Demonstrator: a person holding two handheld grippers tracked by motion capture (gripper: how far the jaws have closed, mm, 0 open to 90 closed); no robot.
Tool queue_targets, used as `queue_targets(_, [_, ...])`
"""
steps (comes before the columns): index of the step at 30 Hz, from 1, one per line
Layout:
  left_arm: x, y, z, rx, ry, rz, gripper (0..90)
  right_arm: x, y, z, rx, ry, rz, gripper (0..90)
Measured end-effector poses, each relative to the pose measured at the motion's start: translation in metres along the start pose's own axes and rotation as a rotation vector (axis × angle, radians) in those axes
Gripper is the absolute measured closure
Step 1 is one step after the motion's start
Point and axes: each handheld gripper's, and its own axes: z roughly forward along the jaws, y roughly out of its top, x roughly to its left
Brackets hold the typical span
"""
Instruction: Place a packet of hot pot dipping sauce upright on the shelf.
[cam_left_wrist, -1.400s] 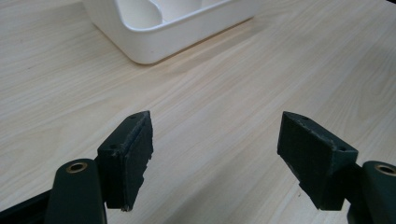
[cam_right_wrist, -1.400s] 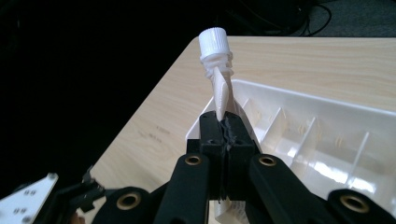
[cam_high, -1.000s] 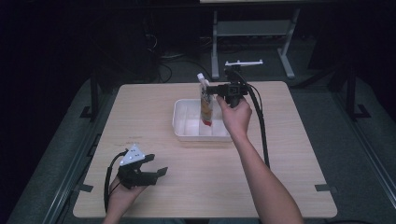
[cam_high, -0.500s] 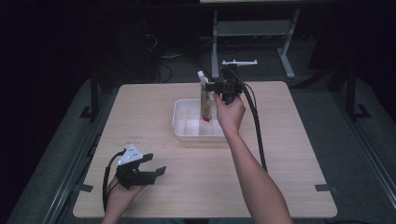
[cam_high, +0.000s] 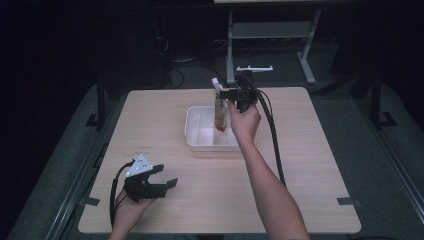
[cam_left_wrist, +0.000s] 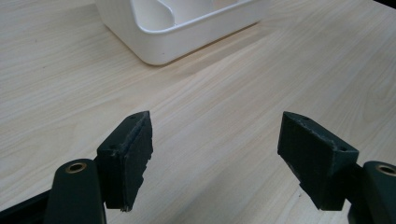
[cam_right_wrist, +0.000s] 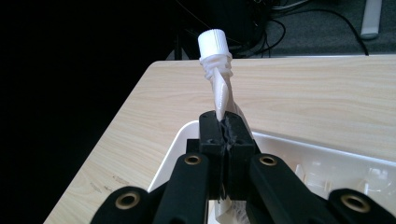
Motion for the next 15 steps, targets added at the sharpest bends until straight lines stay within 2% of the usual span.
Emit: queue_targets(15, [0.001, 0.0, 0.0, -0.002, -0.001, -0.003, 25.7, -0.01, -0.01, 0.013, 0.022, -0.013, 0.02, 87.6])
